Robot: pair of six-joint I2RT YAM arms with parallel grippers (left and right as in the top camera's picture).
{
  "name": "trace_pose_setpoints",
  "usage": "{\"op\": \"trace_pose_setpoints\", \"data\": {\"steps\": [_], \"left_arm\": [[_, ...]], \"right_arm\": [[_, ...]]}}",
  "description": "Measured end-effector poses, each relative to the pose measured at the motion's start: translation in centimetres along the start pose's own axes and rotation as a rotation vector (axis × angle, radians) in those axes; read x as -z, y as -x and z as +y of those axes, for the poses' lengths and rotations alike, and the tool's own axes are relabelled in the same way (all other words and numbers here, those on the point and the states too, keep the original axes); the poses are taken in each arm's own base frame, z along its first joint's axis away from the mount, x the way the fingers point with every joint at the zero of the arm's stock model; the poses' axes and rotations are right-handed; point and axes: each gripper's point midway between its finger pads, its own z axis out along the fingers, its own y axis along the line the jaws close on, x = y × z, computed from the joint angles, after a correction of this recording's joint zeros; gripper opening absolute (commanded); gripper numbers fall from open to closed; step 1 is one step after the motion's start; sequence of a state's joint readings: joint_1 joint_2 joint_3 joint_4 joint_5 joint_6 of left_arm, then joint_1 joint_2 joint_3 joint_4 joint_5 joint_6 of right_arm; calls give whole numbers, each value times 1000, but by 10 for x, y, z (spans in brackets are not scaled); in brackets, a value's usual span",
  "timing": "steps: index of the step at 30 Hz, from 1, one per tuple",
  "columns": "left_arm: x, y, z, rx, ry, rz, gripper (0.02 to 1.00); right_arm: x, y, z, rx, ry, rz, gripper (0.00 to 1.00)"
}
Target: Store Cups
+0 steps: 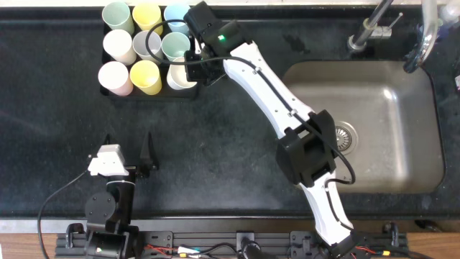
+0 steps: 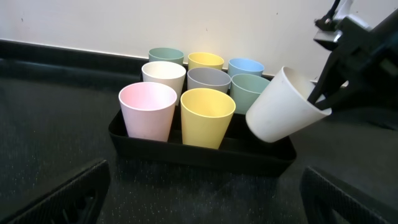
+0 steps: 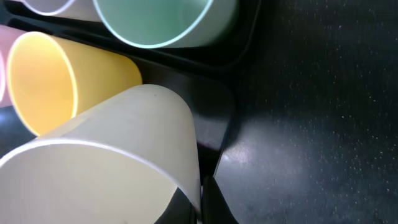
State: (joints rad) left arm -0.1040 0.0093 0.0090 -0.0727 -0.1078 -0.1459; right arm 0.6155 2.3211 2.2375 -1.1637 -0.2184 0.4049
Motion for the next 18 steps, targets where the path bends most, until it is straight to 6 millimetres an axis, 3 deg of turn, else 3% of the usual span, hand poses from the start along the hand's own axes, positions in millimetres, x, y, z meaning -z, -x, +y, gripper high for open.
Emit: {"op": "trace_pose_setpoints", "data": {"steps": [15, 18], "left_arm": [[0, 0, 0, 0, 0, 0, 998], [0, 0, 0, 0, 0, 0, 1000]], "right_arm": [[-25, 2, -10, -20, -30, 7, 45], [-32, 1, -12, -24, -33, 13, 91]]}}
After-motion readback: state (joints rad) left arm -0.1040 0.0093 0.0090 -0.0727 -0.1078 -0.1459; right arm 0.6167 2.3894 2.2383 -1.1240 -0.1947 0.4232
